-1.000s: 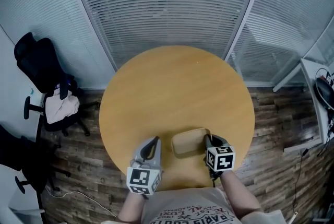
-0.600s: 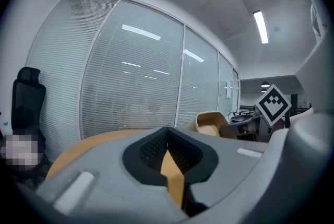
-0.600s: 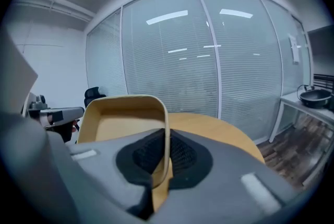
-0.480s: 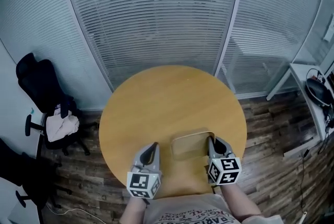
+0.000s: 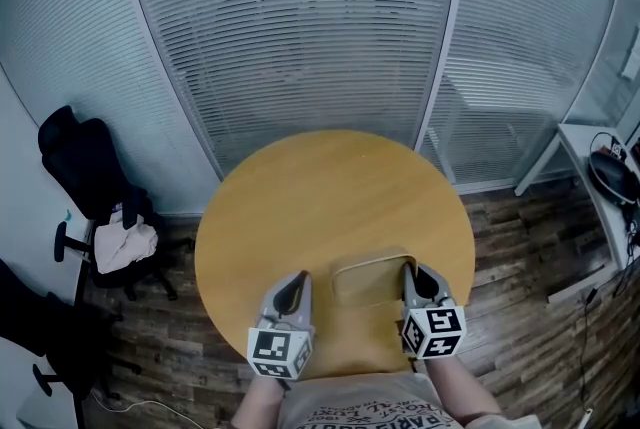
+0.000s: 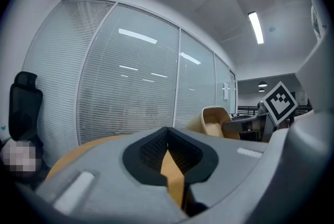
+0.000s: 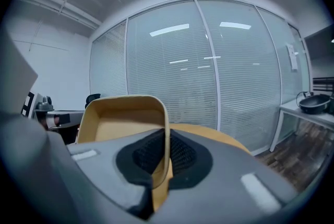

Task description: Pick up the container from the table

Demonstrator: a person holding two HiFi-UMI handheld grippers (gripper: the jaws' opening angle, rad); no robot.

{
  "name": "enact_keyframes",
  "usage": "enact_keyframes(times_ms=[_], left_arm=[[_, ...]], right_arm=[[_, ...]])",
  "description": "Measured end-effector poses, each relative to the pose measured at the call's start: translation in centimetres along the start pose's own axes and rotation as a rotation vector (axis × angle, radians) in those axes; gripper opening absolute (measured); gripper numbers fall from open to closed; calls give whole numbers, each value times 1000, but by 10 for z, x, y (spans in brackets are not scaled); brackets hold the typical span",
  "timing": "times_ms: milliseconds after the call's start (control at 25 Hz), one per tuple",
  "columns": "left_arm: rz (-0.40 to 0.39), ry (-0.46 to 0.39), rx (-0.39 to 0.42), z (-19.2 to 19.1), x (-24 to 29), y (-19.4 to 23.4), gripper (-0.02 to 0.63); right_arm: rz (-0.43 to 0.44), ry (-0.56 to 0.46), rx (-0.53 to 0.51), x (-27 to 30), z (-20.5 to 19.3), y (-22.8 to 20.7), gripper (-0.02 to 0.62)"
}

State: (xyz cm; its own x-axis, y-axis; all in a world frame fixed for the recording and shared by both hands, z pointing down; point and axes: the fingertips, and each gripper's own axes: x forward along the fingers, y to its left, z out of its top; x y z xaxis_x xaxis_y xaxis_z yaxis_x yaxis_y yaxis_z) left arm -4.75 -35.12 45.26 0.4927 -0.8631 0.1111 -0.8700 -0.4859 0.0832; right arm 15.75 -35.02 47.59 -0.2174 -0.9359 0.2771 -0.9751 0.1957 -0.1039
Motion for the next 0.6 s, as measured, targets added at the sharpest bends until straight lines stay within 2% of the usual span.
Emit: enact_keyframes(times_ms=[600], left_arm=[[19, 2, 3, 2, -4, 0, 6]], right_arm=[[25, -12, -14, -5, -1, 9, 6]])
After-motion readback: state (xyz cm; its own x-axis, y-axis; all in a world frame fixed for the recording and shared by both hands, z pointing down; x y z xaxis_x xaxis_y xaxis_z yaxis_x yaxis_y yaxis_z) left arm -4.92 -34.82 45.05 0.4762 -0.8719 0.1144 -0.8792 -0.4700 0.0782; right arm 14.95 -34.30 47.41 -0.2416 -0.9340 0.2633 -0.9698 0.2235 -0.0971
